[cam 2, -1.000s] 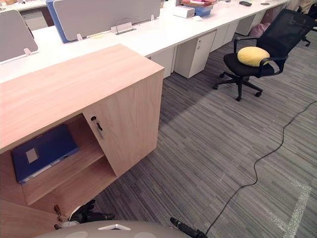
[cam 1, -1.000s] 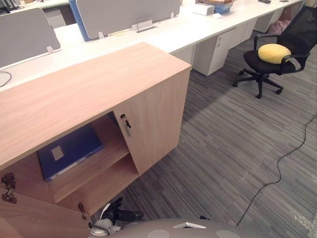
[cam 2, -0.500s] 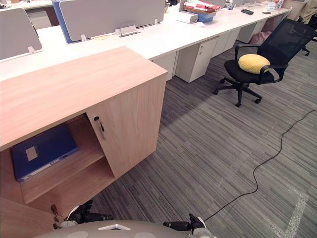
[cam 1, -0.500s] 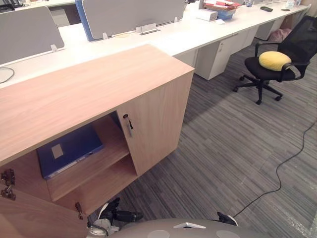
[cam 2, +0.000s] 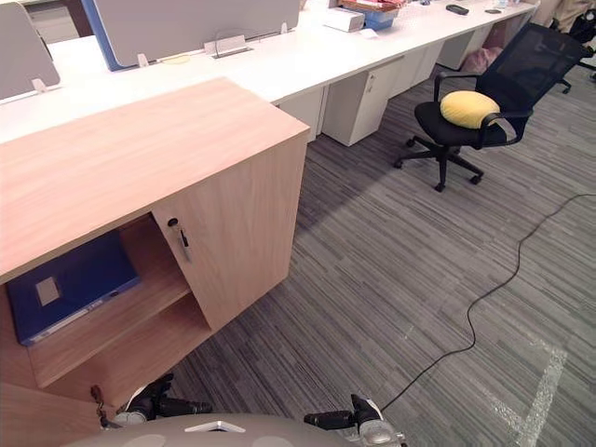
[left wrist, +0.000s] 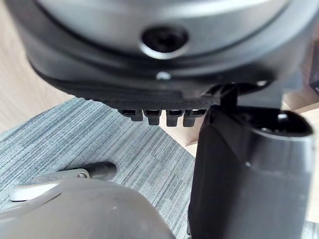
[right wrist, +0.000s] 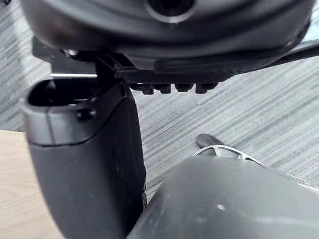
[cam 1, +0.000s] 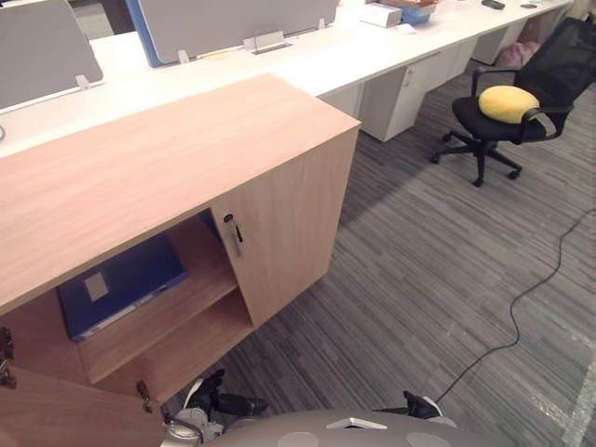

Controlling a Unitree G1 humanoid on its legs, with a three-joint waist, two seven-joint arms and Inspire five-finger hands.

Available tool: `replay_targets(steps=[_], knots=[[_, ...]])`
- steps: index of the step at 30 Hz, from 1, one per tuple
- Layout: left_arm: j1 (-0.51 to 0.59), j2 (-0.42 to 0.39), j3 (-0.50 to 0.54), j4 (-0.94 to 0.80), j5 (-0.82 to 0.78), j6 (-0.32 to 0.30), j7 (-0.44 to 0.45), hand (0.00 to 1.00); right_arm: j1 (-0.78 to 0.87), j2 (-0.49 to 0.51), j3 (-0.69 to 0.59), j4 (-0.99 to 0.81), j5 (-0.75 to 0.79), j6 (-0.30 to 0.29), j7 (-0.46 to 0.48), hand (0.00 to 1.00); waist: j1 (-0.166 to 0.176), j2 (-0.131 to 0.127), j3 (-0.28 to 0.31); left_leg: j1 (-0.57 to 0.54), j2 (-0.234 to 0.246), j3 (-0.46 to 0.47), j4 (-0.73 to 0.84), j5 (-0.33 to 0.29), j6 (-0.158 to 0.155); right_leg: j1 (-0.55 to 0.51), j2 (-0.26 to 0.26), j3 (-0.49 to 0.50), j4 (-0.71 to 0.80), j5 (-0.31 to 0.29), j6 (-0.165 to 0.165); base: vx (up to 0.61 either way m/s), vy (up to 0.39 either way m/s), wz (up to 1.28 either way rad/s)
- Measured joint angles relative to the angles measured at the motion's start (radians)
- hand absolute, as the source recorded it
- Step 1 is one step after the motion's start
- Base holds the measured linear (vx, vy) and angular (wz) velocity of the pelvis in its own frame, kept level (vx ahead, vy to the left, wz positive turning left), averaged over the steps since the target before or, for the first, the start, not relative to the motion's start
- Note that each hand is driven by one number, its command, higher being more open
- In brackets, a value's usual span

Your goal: Walk over to the cabinet, pick up the folder, carry it to the office cabinet, place the folder inside the office cabinet, then close the office cabinet door

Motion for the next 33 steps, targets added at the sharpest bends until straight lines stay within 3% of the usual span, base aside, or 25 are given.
replay_targets(steps=[6,10,12,13,15,16,18,19,21,24,25,27,28,29,30,31,33], knots=[[-0.004,0.003,-0.010,-0.002,0.002,0.000,0.000,1.00,-0.014,0.000,0.001,0.000,0.000,0.003,0.001,1.00,0.000,0.001,0.000,-0.002,-0.018,0.037,0.028,-0.037,0.019,-0.020,-0.024,0.040,0.008,-0.004,0.017,0.05,0.064,-0.20],[-0.019,0.008,-0.050,-0.006,0.002,0.000,-0.005,1.00,-0.040,-0.006,-0.031,-0.001,0.001,0.006,-0.001,1.00,-0.002,0.009,0.007,-0.037,-0.066,0.047,0.169,-0.134,0.063,-0.087,-0.105,0.067,0.226,-0.109,0.055,0.07,0.160,-0.06],[-0.033,0.005,-0.069,-0.006,0.002,0.001,-0.009,1.00,-0.051,-0.015,-0.061,-0.004,0.004,0.006,-0.002,1.00,-0.004,0.025,0.029,-0.036,-0.088,0.041,0.229,-0.173,0.091,-0.133,-0.154,0.077,0.393,-0.133,0.053,0.03,0.175,0.16],[-0.039,0.006,-0.081,-0.009,0.002,0.001,-0.012,1.00,-0.058,-0.019,-0.072,-0.009,0.011,0.006,-0.002,1.00,-0.007,0.030,0.038,-0.036,-0.099,0.031,0.255,-0.190,0.101,-0.168,-0.181,0.080,0.493,-0.133,0.040,0.00,0.228,0.31],[-0.039,0.020,-0.086,-0.027,0.002,0.000,-0.020,1.00,-0.071,-0.017,-0.073,-0.030,0.037,0.002,-0.007,1.00,-0.014,0.015,0.060,-0.029,-0.134,0.004,0.307,-0.221,0.132,-0.241,-0.247,0.109,0.716,-0.112,-0.089,0.00,0.245,0.55],[-0.038,0.025,-0.085,-0.035,0.002,0.003,-0.016,1.00,-0.070,-0.014,-0.069,-0.042,0.041,-0.002,-0.009,1.00,-0.022,0.025,0.078,-0.003,-0.143,-0.022,0.317,-0.231,0.156,-0.262,-0.257,0.141,0.798,-0.095,-0.096,0.05,0.176,0.63],[-0.037,0.031,-0.084,-0.040,0.002,0.013,-0.015,1.00,-0.071,-0.012,-0.066,-0.044,0.064,-0.002,-0.014,1.00,-0.024,0.015,0.082,0.017,-0.142,-0.055,0.318,-0.235,0.166,-0.261,-0.232,0.142,0.829,-0.160,-0.072,0.08,0.065,0.61],[-0.039,0.033,-0.083,-0.041,0.002,0.019,-0.014,1.00,-0.072,-0.007,-0.064,-0.044,0.072,-0.001,-0.018,1.00,-0.024,0.013,0.090,0.036,-0.137,-0.086,0.312,-0.234,0.168,-0.260,-0.197,0.128,0.828,-0.211,-0.051,0.11,0.002,0.64],[-0.046,0.032,-0.081,-0.041,0.002,0.021,-0.011,1.00,-0.073,-0.006,-0.043,-0.063,0.078,-0.003,-0.021,1.00,-0.027,0.017,0.102,0.055,-0.124,-0.135,0.304,-0.234,0.168,-0.261,-0.131,0.121,0.756,-0.246,-0.041,0.17,-0.059,0.78],[-0.048,0.027,-0.071,-0.043,0.002,0.021,-0.004,1.00,-0.076,-0.007,0.003,-0.080,0.077,-0.004,-0.023,1.00,-0.025,0.021,0.113,0.062,-0.102,-0.206,0.298,-0.234,0.167,-0.269,-0.053,0.161,0.542,-0.226,-0.009,0.13,-0.137,0.83],[-0.051,0.028,-0.066,-0.044,0.002,0.021,-0.002,1.00,-0.083,0.000,0.011,-0.081,0.074,-0.003,-0.024,1.00,-0.024,0.017,0.116,0.053,-0.100,-0.239,0.300,-0.239,0.159,-0.277,-0.038,0.207,0.445,-0.202,0.020,0.15,-0.230,0.82],[-0.057,0.029,-0.045,-0.046,0.003,0.021,0.000,1.00,-0.093,0.012,0.010,-0.081,0.065,-0.001,-0.025,1.00,-0.023,-0.001,0.125,0.040,-0.107,-0.299,0.310,-0.267,0.124,-0.272,-0.028,0.302,0.329,-0.163,0.042,0.19,-0.342,1.00],[-0.064,0.026,-0.026,-0.047,0.003,0.024,0.006,1.00,-0.100,0.016,0.006,-0.082,0.067,0.001,-0.025,1.00,-0.024,-0.014,0.137,0.032,-0.109,-0.349,0.332,-0.295,0.102,-0.263,-0.012,0.338,0.335,-0.088,0.045,0.22,-0.428,1.18],[-0.074,0.012,-0.026,-0.045,0.003,0.027,0.011,1.00,-0.104,0.006,0.003,-0.093,0.066,0.001,-0.027,1.00,-0.022,0.011,0.152,0.033,-0.093,-0.396,0.331,-0.308,0.084,-0.263,0.019,0.340,0.387,-0.136,0.024,0.18,-0.352,1.06],[-0.076,0.006,-0.026,-0.047,0.003,0.027,0.012,1.00,-0.104,0.005,-0.002,-0.103,0.066,0.001,-0.030,1.00,-0.021,0.019,0.154,0.032,-0.082,-0.420,0.329,-0.314,0.075,-0.273,0.040,0.357,0.425,-0.174,0.014,0.18,-0.347,1.08],[-0.076,0.006,-0.025,-0.047,0.005,0.027,0.012,1.00,-0.100,0.007,-0.002,-0.118,0.068,0.001,-0.029,1.00,-0.023,0.022,0.156,0.029,-0.068,-0.479,0.328,-0.323,0.059,-0.294,0.080,0.399,0.516,-0.244,0.006,0.14,-0.290,0.94],[-0.089,0.008,-0.024,-0.047,0.025,0.027,0.014,1.00,-0.075,0.011,0.001,-0.140,0.070,-0.005,-0.028,1.00,-0.026,0.014,0.148,0.015,-0.070,-0.583,0.330,-0.332,0.043,-0.304,0.100,0.426,0.620,-0.341,-0.012,0.22,-0.325,1.55]])
